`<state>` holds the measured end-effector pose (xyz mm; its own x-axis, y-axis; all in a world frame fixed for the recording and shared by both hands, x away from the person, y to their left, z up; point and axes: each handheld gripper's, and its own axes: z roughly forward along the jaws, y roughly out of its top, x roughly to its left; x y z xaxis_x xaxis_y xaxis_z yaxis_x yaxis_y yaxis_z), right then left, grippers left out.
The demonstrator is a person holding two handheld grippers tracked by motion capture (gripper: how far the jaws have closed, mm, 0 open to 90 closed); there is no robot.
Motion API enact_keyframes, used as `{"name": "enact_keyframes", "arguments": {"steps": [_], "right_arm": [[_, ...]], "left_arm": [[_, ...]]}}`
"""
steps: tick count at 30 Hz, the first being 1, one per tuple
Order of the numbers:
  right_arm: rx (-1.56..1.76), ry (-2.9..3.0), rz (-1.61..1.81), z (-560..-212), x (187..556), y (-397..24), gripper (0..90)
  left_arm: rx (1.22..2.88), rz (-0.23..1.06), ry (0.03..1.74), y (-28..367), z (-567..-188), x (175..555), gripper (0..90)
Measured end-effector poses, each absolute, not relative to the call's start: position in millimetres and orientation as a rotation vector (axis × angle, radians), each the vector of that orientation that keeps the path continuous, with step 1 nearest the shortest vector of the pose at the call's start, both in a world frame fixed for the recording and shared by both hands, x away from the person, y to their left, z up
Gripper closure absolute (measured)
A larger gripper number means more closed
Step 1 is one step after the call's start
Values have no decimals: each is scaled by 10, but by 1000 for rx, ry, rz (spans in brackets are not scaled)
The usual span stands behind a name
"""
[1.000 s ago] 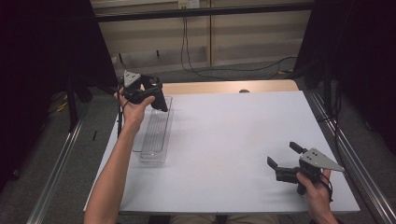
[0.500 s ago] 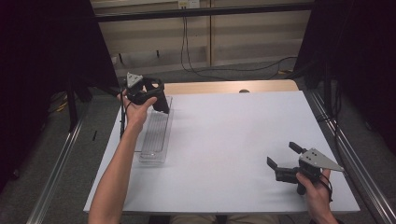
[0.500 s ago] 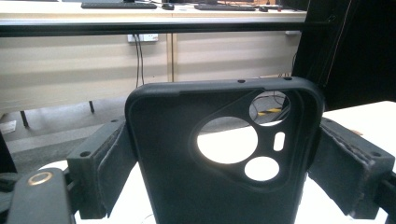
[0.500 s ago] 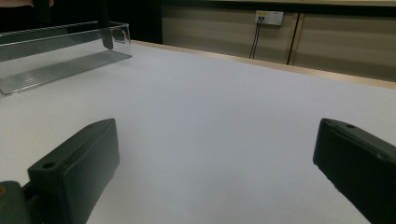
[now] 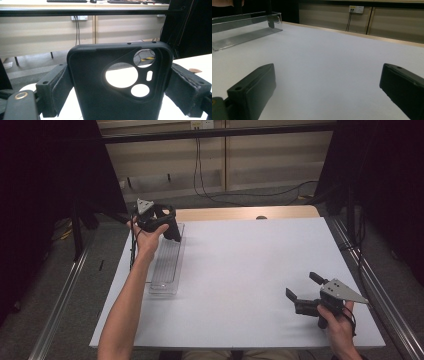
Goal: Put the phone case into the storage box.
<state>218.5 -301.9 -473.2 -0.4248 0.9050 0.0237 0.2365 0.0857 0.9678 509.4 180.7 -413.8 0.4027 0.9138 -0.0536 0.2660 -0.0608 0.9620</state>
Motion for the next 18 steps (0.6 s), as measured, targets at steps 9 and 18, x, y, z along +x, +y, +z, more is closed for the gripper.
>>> {"name": "enact_keyframes", "arguments": {"steps": [9, 18], "right_arm": [[1126, 1749, 1373, -4736, 2184, -3014, 9], [1128, 1751, 1377, -4735, 2180, -3015, 12]], "left_arm": [[1584, 762, 1078, 1796, -4160, 5126, 131], [1564, 797, 1126, 1745, -4167, 5144, 122]]}}
